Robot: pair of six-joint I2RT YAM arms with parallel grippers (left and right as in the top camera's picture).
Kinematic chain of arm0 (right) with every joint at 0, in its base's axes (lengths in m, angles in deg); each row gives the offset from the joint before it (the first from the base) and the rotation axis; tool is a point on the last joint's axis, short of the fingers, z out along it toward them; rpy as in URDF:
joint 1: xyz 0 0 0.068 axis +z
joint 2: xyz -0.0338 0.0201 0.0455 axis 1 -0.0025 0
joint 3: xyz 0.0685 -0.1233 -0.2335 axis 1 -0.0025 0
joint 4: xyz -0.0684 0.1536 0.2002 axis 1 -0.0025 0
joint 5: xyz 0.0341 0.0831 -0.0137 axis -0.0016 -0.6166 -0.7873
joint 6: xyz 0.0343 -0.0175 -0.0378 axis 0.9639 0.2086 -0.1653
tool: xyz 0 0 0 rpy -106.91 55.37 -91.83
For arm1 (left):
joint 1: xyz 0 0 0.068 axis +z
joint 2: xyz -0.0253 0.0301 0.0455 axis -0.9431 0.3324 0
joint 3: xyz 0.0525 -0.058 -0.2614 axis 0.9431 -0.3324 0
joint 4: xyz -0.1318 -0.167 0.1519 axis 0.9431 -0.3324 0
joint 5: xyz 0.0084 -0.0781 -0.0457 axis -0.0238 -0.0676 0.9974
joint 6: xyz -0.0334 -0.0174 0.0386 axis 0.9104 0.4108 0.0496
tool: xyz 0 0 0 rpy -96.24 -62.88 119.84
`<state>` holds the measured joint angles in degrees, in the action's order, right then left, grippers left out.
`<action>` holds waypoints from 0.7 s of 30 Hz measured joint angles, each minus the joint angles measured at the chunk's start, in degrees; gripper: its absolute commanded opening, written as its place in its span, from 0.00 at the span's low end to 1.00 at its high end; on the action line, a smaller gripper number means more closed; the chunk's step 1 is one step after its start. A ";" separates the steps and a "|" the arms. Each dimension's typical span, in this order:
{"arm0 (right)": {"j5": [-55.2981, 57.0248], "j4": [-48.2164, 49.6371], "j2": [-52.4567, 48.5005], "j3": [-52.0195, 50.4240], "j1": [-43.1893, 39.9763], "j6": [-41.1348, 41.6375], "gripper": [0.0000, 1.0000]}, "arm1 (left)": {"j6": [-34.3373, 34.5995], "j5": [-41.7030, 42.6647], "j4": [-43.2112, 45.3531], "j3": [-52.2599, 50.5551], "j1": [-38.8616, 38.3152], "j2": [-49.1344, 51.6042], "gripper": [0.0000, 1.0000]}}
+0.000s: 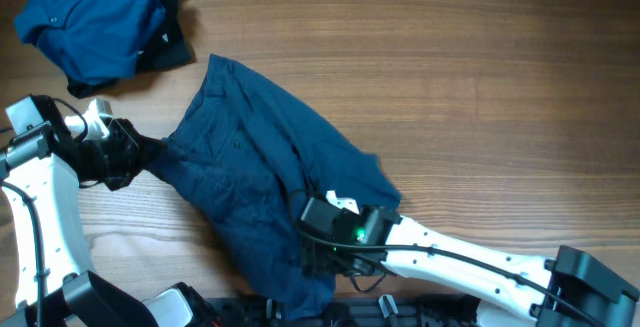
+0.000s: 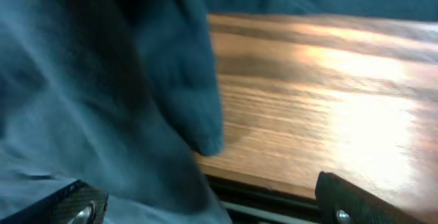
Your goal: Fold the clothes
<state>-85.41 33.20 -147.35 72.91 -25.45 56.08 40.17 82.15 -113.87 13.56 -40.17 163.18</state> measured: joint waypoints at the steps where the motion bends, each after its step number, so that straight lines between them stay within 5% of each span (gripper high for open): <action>1: -0.35 1.68 -0.15 0.00 0.00 -0.44 0.92 | 0.00 0.00 -0.02 0.00 0.00 0.00 0.04; 7: -1.29 4.52 -1.22 0.00 0.00 -2.10 0.81 | 0.00 0.00 -0.02 0.00 0.00 0.00 0.04; 12: -2.75 5.84 -4.48 0.00 0.00 -2.97 0.49 | 0.00 0.00 -0.02 0.00 -0.02 0.00 0.04; 17: -3.17 5.55 -6.32 0.00 0.00 -3.69 0.29 | 0.00 0.00 -0.02 0.00 0.00 0.00 0.04; 20: -2.64 3.56 -6.21 0.00 -0.11 -2.73 0.05 | 0.00 0.02 0.00 0.00 0.00 0.00 0.04; 21: -2.34 2.91 -6.01 0.00 -0.35 -2.80 0.04 | 0.00 0.15 0.00 0.00 -0.02 0.00 0.04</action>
<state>-87.75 36.10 -153.36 72.91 -25.80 53.28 40.17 82.30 -113.87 13.56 -40.19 163.18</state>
